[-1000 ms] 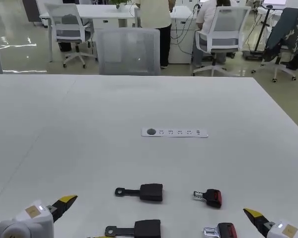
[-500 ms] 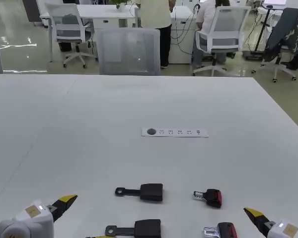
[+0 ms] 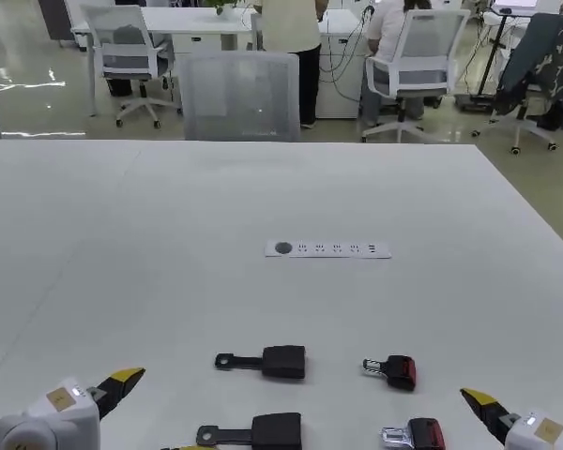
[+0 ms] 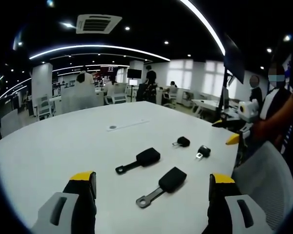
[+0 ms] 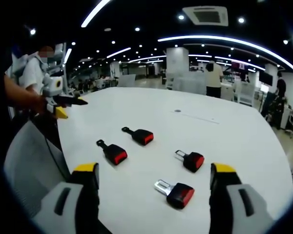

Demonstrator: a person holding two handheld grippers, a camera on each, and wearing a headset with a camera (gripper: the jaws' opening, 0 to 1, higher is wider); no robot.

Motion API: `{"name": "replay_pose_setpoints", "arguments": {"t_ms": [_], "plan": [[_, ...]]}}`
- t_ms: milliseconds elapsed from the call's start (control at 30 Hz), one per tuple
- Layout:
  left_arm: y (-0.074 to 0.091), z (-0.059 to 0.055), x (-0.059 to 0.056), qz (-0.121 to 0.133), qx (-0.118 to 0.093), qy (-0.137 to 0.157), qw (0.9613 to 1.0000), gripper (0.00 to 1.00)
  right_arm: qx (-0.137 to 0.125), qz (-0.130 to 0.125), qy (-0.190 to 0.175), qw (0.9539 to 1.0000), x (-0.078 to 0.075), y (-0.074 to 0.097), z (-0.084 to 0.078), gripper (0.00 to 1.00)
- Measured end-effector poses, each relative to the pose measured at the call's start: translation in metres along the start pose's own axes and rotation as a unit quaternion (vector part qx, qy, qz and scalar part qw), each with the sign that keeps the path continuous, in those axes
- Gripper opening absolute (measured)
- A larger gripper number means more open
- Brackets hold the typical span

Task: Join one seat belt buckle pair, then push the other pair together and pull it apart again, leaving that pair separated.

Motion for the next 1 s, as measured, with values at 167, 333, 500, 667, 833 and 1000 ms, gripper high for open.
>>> {"name": "replay_pose_setpoints", "arguments": {"t_ms": [167, 333, 500, 667, 833, 1000], "plan": [[-0.003, -0.001, -0.002, -0.004, 0.003, -0.003, 1.0000, 0.98, 0.001, 0.004, 0.000, 1.0000, 0.000, 0.000, -0.001, 0.96], [-0.005, 0.000, -0.007, -0.007, 0.007, -0.005, 0.9999, 0.98, 0.003, 0.006, 0.002, 1.0000, -0.001, -0.001, -0.003, 0.96], [-0.010, -0.001, -0.008, -0.010, 0.012, -0.008, 0.9998, 0.98, 0.006, 0.013, 0.008, 0.9999, -0.002, -0.004, -0.004, 0.95], [-0.018, -0.005, -0.009, -0.020, 0.024, -0.019, 0.9993, 0.97, 0.014, 0.032, 0.015, 0.9993, -0.002, -0.009, -0.009, 0.95], [-0.026, -0.008, -0.015, -0.033, 0.040, -0.031, 0.9982, 0.97, 0.021, 0.053, 0.023, 0.9981, -0.001, -0.014, -0.013, 0.95], [-0.033, -0.009, -0.017, -0.043, 0.048, -0.038, 0.9972, 0.95, 0.028, 0.068, 0.025, 0.9969, -0.001, -0.018, -0.017, 0.94]]}}
Point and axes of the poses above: the centre of the closed fingertips' face, and the gripper's own axes: y roughly backward along the fingers, x roughly to its left, z roughly out of its top, the point moved 1 cm from there along y, roughly backward along the fingers, and after that the axes turned 14 degrees about y, right-handed, at the moved point
